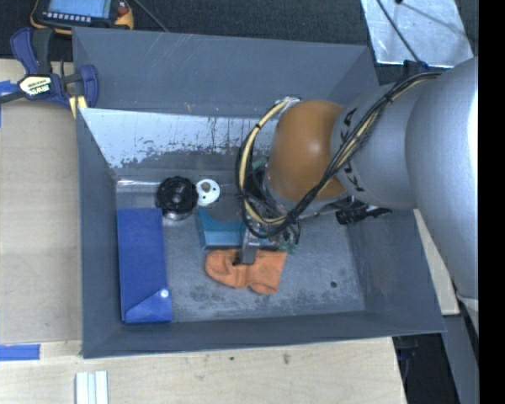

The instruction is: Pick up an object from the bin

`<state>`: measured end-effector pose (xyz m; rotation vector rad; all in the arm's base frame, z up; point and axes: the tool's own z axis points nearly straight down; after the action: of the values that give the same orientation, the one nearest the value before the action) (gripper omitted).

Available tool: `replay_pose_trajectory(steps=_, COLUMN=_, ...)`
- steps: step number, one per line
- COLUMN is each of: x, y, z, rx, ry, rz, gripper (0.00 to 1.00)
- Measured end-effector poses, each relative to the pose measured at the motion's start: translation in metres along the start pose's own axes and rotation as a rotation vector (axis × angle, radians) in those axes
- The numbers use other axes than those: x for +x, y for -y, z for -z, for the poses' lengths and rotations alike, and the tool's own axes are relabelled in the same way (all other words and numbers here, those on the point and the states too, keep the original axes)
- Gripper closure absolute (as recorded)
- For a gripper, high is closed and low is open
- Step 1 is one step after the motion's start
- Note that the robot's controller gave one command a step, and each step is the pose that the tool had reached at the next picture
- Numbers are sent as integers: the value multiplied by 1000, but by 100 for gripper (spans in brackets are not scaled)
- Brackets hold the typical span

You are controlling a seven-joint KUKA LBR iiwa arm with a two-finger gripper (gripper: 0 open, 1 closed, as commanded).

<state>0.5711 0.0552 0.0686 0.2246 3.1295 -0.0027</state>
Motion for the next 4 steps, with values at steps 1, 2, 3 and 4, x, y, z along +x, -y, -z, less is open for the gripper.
replay_pose_trajectory(steps=1, x=0, y=0, z=1, rx=1, ry=0, rz=2, gripper=100)
replay_pose_trajectory(steps=2, x=0, y=0, z=4, rx=1, ry=0, rz=3, gripper=100)
replay_pose_trajectory(steps=3, x=2, y=1, z=13, rx=1, ry=-7, rz=2, gripper=100)
replay_pose_trajectory(steps=4, x=5, y=1, z=35, rx=2, ry=-16, rz=2, gripper=100)
